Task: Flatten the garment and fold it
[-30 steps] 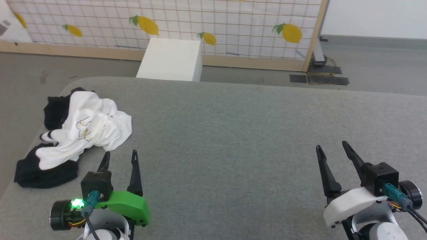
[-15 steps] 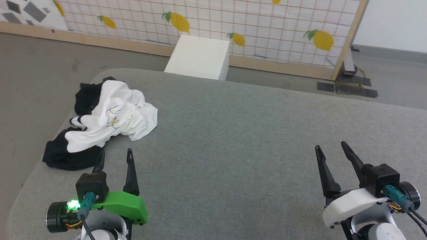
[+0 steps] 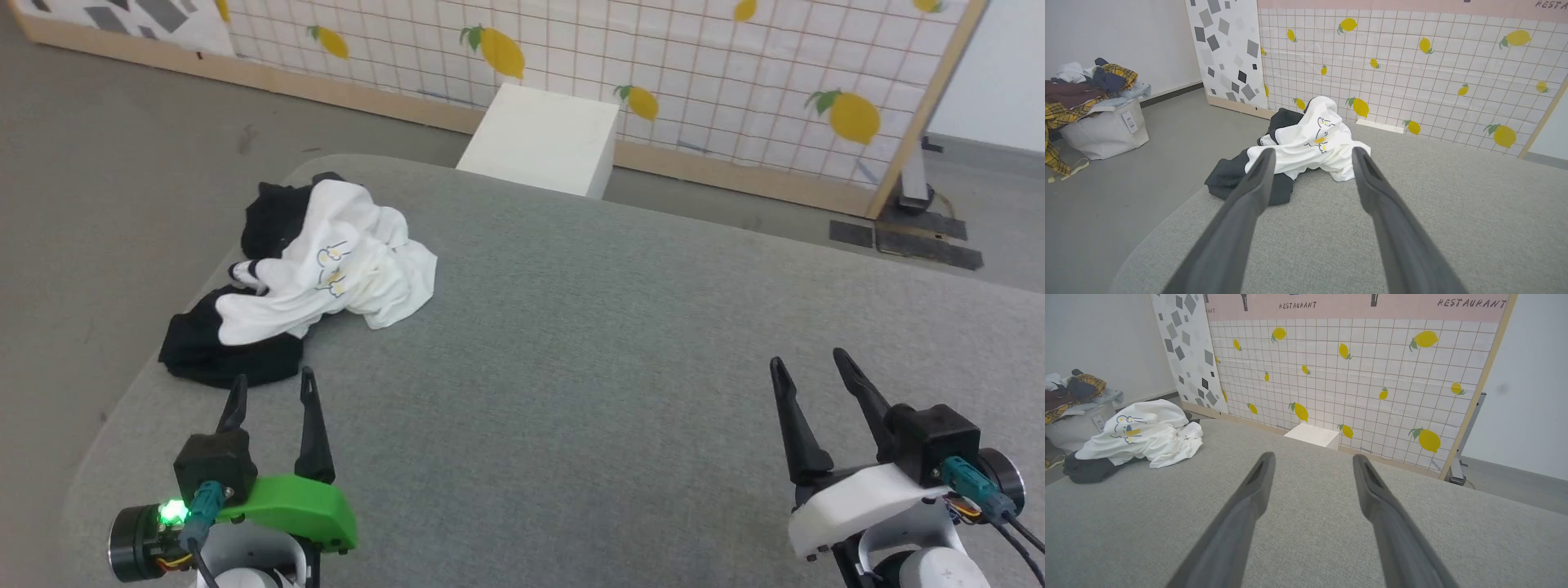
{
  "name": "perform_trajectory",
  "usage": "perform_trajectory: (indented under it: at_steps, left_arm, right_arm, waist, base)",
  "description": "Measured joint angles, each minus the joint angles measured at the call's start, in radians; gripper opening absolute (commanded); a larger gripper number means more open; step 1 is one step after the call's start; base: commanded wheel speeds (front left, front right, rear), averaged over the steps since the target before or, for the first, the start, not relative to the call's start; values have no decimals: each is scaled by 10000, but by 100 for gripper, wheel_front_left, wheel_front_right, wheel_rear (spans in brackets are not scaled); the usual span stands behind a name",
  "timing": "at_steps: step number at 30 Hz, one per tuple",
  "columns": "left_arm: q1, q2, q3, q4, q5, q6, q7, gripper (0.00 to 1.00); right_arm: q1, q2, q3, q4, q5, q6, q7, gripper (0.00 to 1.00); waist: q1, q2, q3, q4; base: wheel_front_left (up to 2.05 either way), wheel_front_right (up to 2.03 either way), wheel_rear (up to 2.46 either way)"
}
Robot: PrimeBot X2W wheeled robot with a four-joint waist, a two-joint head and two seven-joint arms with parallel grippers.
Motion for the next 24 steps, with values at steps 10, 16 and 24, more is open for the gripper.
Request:
perform_trajectory:
  at_steps: [10,16,24]
  left_arm:
    - [20,6,-38,17,-165,222,-222,100]
    - [98,10,-82,46,-240,370,-332,100]
    - [98,17,-182,121,-506,543,-476,100]
  right_arm:
    - [0,0,-15,12,73,0,-123,100]
    - [0,0,-6,19,157,0,-165,100]
    - [0,2,31,65,268,0,-257,100]
  waist:
    - [0,0,25,551]
    - [0,0,39,877]
    - [0,0,63,1319]
  base:
    - [-2,-2,-2]
    - [-2,-2,-2]
    - [-2,-2,-2]
